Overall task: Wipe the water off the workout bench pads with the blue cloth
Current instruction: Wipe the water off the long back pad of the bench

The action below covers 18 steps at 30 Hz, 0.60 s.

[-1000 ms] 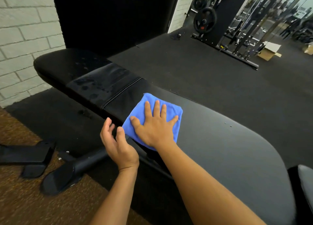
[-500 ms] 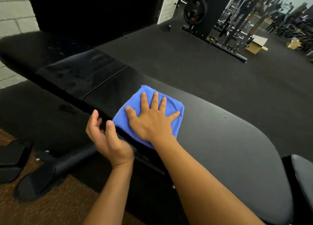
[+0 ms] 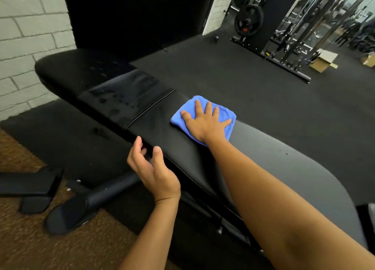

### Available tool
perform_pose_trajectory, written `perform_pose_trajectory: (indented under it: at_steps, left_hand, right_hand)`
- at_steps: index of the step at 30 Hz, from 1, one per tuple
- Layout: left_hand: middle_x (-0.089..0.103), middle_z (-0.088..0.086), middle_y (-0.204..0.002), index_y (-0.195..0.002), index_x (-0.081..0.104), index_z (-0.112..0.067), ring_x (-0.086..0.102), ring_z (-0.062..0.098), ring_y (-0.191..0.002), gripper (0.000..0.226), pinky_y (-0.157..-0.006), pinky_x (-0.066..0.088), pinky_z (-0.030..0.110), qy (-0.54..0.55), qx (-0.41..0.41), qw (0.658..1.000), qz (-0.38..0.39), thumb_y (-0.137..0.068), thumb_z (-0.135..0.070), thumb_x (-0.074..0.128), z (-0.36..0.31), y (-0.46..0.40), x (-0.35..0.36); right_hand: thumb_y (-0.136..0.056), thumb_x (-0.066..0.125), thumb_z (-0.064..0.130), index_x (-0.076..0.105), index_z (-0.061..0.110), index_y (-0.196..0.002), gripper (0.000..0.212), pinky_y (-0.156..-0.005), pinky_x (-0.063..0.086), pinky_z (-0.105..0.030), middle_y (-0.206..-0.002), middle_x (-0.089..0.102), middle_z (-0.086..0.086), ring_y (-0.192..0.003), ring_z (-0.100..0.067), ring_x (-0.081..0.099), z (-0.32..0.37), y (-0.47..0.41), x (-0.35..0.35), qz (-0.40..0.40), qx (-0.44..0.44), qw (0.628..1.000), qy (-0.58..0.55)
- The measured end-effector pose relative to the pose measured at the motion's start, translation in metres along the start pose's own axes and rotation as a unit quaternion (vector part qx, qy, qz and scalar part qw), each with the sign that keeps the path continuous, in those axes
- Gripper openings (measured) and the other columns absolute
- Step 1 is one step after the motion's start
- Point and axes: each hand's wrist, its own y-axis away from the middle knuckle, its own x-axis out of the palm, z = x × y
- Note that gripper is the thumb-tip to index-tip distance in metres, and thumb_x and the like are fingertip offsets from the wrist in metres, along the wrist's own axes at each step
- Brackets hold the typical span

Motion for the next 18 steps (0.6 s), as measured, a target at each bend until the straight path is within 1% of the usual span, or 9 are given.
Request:
perform_pose_trajectory:
  at_steps: [2,5,8,9,10,12,14,16,18]
  left_hand:
    - [0.043,0.013,-0.142,-0.144,0.050,-0.008,0.050,0.026,-0.128,0.056,-0.089,0.040,0.006,0.000,-0.002,1.000,0.014,-0.091,-0.027,0.051,-0.003,0.002,-0.004]
    - [0.044,0.005,-0.142,-0.145,0.049,-0.009,0.049,0.019,-0.132,0.062,-0.094,0.041,0.008,0.014,-0.006,1.000,0.024,-0.088,-0.035,0.051,-0.006,0.009,-0.008]
    - [0.041,0.005,-0.147,-0.147,0.047,-0.009,0.046,0.016,-0.134,0.067,-0.096,0.039,0.007,0.011,0.004,1.000,0.029,-0.087,-0.040,0.051,-0.010,0.019,-0.007]
    - [0.041,0.005,-0.148,-0.147,0.047,-0.009,0.046,0.016,-0.135,0.070,-0.098,0.039,0.009,0.009,0.012,0.999,0.033,-0.086,-0.042,0.050,-0.011,0.023,-0.006]
    - [0.041,0.006,-0.148,-0.147,0.047,-0.008,0.046,0.016,-0.135,0.071,-0.103,0.041,0.015,0.005,0.016,0.999,0.036,-0.085,-0.043,0.049,-0.011,0.027,-0.005]
    - [0.041,0.008,-0.150,-0.146,0.048,-0.007,0.046,0.017,-0.136,0.070,-0.112,0.040,0.033,-0.006,0.017,0.999,0.043,-0.086,-0.043,0.048,-0.010,0.040,-0.004]
    - [0.042,0.008,-0.151,-0.147,0.048,-0.009,0.046,0.016,-0.137,0.067,-0.114,0.039,0.045,-0.016,0.014,0.999,0.050,-0.088,-0.041,0.047,-0.009,0.053,-0.005]
    - [0.043,0.009,-0.151,-0.146,0.048,-0.011,0.045,0.017,-0.138,0.064,-0.114,0.038,0.050,-0.019,0.023,0.998,0.058,-0.089,-0.039,0.047,-0.006,0.066,-0.007]
    - [0.043,0.010,-0.151,-0.146,0.048,-0.009,0.044,0.020,-0.140,0.062,-0.115,0.035,0.052,-0.016,0.040,0.997,0.071,-0.090,-0.035,0.048,-0.004,0.074,-0.007]
  right_hand:
    - [-0.093,0.019,0.075,0.005,0.038,-0.159,0.078,-0.112,-0.004,-0.074,-0.169,-0.006,-0.001,-0.155,-0.028,-0.007,-0.007,0.020,0.001,0.003,-0.011,1.000,-0.003]
    - [-0.094,0.020,0.074,0.002,0.039,-0.159,0.077,-0.113,-0.005,-0.073,-0.169,-0.009,0.001,-0.154,-0.025,-0.010,-0.023,0.064,0.005,0.006,-0.033,0.999,-0.004]
    - [-0.095,0.021,0.072,0.000,0.038,-0.159,0.076,-0.113,-0.005,-0.072,-0.169,-0.011,0.001,-0.154,-0.025,-0.012,-0.038,0.111,0.008,0.003,-0.044,0.999,-0.008]
    - [-0.095,0.021,0.071,-0.001,0.037,-0.159,0.076,-0.113,-0.005,-0.072,-0.169,-0.011,0.001,-0.154,-0.025,-0.012,-0.043,0.126,0.009,0.000,-0.044,0.999,-0.007]
    - [-0.096,0.022,0.070,-0.001,0.036,-0.159,0.075,-0.114,-0.005,-0.071,-0.168,-0.012,0.000,-0.154,-0.025,-0.012,-0.047,0.141,0.010,-0.003,-0.044,0.999,-0.004]
    - [-0.097,0.022,0.068,-0.003,0.034,-0.160,0.075,-0.115,-0.004,-0.070,-0.168,-0.014,-0.002,-0.154,-0.026,-0.013,-0.054,0.167,0.014,-0.009,-0.041,0.999,0.004]
    - [-0.098,0.022,0.066,-0.006,0.034,-0.159,0.075,-0.115,-0.005,-0.068,-0.168,-0.017,-0.003,-0.154,-0.026,-0.016,-0.063,0.190,0.017,-0.013,-0.039,0.999,0.013]
    - [-0.100,0.021,0.064,-0.010,0.035,-0.159,0.073,-0.116,-0.006,-0.067,-0.167,-0.019,-0.003,-0.153,-0.026,-0.017,-0.073,0.209,0.019,-0.015,-0.039,0.999,0.024]
    - [-0.100,0.019,0.064,-0.012,0.037,-0.158,0.071,-0.116,-0.007,-0.067,-0.167,-0.021,-0.001,-0.153,-0.025,-0.018,-0.082,0.221,0.019,-0.018,-0.039,0.999,0.030]
